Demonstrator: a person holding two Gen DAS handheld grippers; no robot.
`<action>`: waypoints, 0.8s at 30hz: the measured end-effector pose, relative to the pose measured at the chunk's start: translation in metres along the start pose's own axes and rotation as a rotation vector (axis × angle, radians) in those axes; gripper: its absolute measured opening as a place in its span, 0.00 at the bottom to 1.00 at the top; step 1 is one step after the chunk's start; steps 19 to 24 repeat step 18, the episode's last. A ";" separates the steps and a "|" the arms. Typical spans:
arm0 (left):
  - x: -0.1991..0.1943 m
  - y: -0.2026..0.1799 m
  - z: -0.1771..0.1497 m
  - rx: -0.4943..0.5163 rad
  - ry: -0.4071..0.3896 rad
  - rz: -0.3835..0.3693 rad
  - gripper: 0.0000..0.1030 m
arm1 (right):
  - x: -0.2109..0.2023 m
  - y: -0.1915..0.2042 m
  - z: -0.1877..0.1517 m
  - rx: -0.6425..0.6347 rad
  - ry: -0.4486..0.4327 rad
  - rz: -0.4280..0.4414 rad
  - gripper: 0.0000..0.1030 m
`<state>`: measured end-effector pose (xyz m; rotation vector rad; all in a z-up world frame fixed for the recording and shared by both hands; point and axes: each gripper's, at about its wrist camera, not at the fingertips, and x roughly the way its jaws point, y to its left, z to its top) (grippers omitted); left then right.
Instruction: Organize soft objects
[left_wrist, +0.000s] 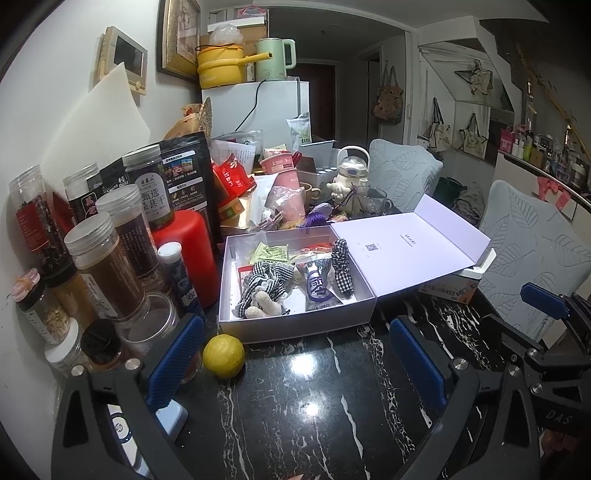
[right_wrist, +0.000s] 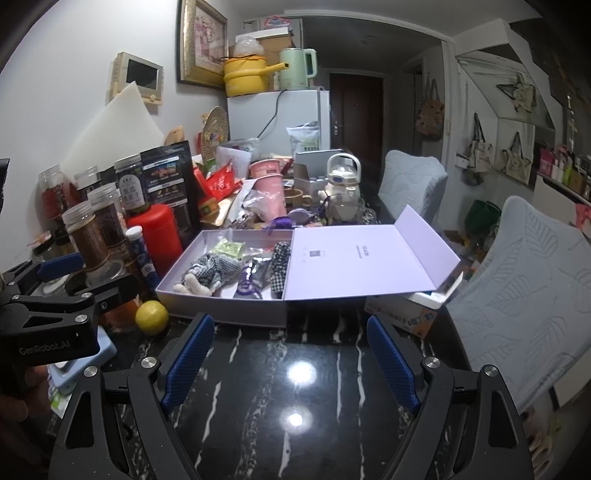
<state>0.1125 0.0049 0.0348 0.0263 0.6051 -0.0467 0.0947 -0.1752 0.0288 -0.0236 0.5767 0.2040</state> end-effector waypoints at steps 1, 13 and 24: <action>0.000 0.000 0.000 0.001 0.000 -0.002 1.00 | 0.000 0.000 0.000 0.002 0.001 -0.002 0.83; 0.005 -0.003 -0.003 0.013 0.017 -0.023 1.00 | 0.004 0.001 -0.002 0.010 0.010 -0.012 0.83; 0.009 -0.004 -0.005 0.024 0.018 -0.018 1.00 | 0.007 0.001 -0.003 0.011 0.019 -0.018 0.83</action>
